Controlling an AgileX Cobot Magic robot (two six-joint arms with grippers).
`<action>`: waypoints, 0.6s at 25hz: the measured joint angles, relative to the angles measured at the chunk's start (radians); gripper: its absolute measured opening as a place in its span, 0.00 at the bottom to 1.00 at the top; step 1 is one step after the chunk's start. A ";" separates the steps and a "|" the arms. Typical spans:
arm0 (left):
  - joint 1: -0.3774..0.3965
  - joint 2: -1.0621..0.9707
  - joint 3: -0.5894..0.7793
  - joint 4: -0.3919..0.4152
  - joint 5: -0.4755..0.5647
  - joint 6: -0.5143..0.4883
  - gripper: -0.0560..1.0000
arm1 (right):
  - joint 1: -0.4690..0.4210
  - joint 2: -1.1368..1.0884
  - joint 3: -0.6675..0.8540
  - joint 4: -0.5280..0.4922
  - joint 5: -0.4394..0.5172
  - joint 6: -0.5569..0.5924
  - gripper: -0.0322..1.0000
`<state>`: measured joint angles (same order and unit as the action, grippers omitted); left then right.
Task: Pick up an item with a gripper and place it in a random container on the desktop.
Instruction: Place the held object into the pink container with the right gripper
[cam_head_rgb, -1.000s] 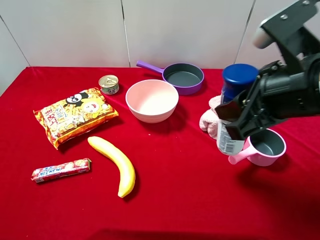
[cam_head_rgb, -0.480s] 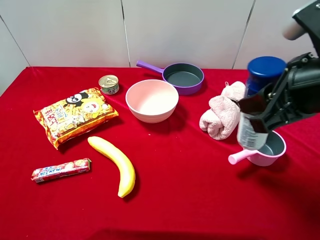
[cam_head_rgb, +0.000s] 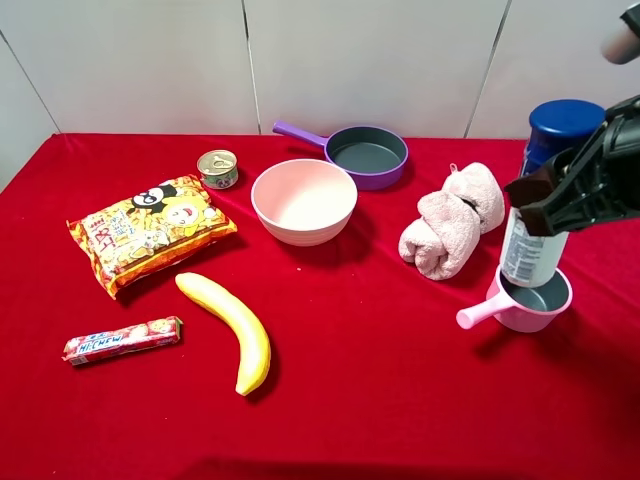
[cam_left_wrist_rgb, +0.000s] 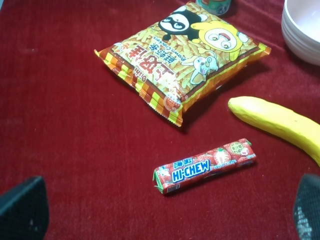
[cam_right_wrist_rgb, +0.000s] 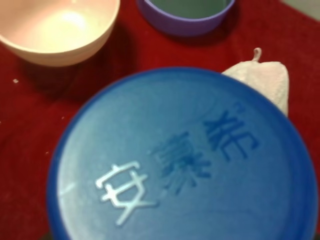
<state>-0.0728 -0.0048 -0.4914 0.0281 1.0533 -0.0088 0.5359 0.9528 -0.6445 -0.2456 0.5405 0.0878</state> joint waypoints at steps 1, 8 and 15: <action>0.000 0.000 0.000 0.000 0.000 0.000 0.98 | -0.014 0.000 0.000 0.000 0.000 0.000 0.38; 0.000 0.000 0.000 0.000 0.000 0.000 0.98 | -0.133 0.000 0.000 0.001 -0.007 -0.001 0.38; 0.000 0.000 0.000 0.000 0.000 0.000 0.98 | -0.205 0.000 0.000 0.023 -0.082 -0.001 0.38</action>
<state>-0.0728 -0.0048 -0.4914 0.0281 1.0533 -0.0088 0.3304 0.9528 -0.6445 -0.2224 0.4586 0.0870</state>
